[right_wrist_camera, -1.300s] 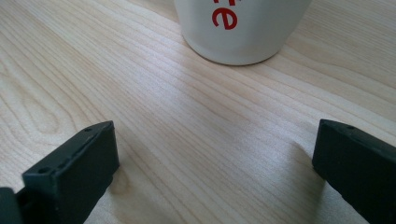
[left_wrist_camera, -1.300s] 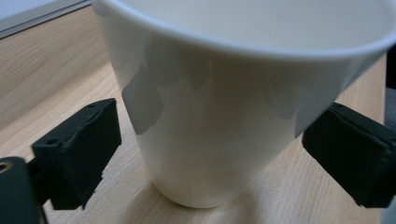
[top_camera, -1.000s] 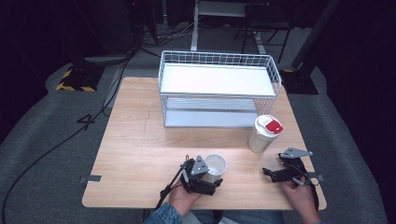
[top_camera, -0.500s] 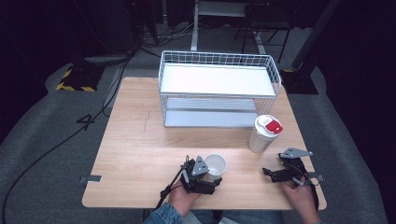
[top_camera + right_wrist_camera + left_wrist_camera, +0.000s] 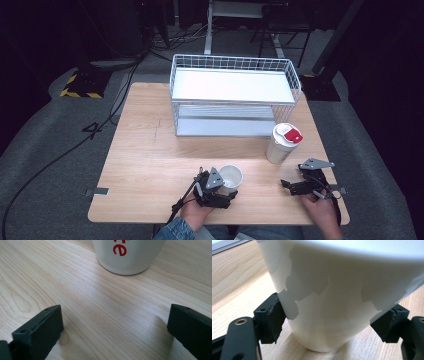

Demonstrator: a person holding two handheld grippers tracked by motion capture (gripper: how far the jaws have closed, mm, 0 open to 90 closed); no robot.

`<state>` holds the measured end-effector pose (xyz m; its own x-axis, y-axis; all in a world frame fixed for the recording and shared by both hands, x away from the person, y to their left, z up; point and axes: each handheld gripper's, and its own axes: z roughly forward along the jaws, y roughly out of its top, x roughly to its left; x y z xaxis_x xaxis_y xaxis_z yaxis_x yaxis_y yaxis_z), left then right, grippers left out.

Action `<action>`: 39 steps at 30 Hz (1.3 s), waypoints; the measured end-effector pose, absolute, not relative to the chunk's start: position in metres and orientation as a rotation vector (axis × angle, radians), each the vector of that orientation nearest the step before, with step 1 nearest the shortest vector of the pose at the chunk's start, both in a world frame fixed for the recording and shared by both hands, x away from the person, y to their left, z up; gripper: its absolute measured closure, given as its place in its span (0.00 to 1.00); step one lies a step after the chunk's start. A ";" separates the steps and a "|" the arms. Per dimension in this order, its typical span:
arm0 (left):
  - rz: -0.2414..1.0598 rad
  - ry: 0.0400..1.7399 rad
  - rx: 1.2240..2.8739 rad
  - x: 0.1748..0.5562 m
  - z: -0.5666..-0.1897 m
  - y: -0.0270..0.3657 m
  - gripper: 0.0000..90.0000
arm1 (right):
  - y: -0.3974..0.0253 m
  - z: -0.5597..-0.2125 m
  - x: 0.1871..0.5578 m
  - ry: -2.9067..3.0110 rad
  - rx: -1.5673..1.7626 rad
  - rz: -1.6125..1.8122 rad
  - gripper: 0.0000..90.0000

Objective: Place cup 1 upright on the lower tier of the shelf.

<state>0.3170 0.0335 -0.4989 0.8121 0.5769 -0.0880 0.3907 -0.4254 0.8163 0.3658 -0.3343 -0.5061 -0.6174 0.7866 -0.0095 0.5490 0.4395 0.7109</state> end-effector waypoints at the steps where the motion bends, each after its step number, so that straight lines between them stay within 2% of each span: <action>1: 0.258 0.714 2.071 0.317 -0.499 0.033 0.25 | -0.334 -0.506 0.366 2.357 1.141 0.978 0.00; 9: 0.286 0.697 2.076 0.315 -0.498 0.033 0.25 | -0.334 -0.506 0.366 2.357 1.140 0.977 0.00; 16: 0.231 0.703 2.043 0.314 -0.492 0.037 0.26 | -0.334 -0.506 0.366 2.355 1.143 0.977 0.00; 39: 0.306 0.703 1.988 0.331 -0.437 0.047 0.26 | -0.334 -0.506 0.366 2.352 1.149 0.975 0.00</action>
